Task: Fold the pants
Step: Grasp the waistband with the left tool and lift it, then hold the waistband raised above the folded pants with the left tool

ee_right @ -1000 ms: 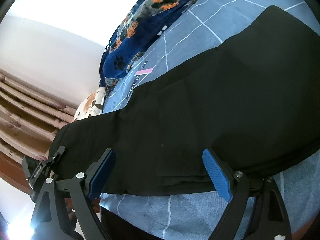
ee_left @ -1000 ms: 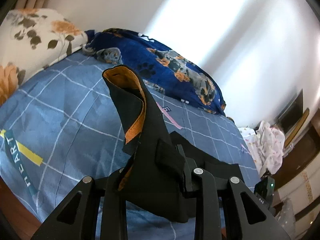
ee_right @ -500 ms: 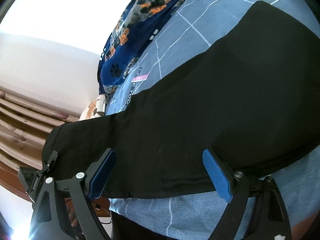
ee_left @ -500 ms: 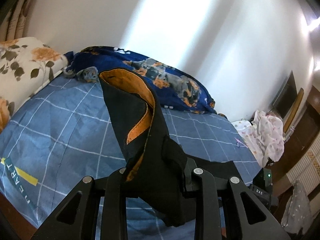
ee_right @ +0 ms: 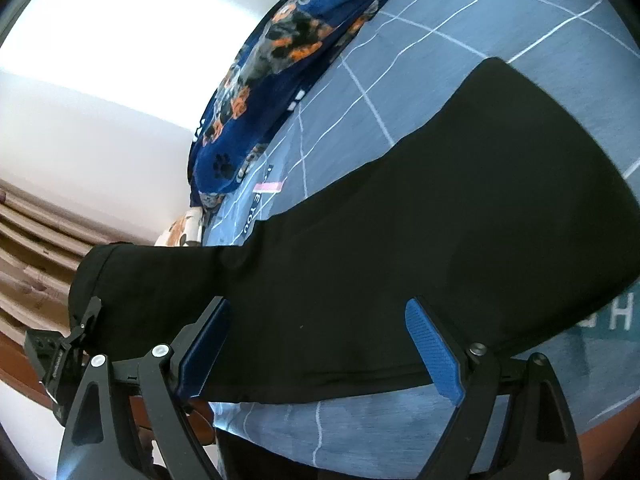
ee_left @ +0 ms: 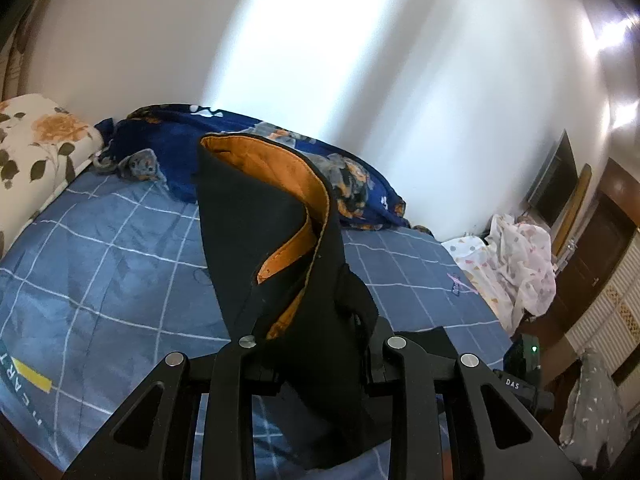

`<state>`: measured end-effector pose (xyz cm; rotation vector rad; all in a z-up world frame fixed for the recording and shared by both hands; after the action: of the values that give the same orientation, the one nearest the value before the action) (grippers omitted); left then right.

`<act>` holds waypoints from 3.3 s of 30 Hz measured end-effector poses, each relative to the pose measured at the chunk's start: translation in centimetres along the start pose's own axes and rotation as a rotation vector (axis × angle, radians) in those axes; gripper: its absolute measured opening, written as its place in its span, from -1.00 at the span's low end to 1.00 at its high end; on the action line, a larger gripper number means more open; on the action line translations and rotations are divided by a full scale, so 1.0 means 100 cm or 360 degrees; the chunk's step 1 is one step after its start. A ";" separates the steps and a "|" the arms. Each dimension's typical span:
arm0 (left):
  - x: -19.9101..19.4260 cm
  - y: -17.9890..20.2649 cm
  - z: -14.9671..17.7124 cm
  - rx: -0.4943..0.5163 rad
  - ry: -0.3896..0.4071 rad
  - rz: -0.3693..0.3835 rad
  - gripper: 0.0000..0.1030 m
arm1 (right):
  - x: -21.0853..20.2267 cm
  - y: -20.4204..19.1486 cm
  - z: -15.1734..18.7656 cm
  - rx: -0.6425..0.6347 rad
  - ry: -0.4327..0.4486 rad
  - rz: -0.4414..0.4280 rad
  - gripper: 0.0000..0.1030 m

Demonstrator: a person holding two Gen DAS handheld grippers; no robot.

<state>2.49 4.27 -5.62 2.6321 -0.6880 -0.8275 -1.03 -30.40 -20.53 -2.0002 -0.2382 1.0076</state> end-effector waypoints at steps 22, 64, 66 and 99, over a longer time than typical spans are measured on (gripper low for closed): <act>0.041 0.064 0.003 0.0112 -0.0082 0.0127 -0.46 | -0.018 0.022 -0.015 0.0071 0.0041 -0.0004 0.68; 0.086 0.113 0.033 0.0181 -0.0262 0.0259 -0.46 | -0.058 0.049 -0.041 0.0208 0.0202 -0.0097 0.68; 0.089 0.117 0.034 0.0189 -0.0269 0.0264 -0.46 | -0.057 0.049 -0.040 0.0208 0.0191 -0.0108 0.68; 0.128 0.153 0.059 0.0206 -0.0435 0.0353 -0.46 | -0.065 0.066 -0.054 0.0297 0.0240 -0.0162 0.68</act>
<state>2.76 -16.13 -9.86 2.5133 -1.1165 -1.1186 -2.66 -41.03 -20.28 -1.8641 -0.1567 0.7815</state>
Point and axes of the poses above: each gripper's, at about its wrist camera, not at the fingertips, and x roughly the way its jaws point, y to its right, z to its underside, the point moved 2 cm from there along x, roughly the way its jaws point, and after that the axes turned 1 degree about y, right-handed, at the moved point
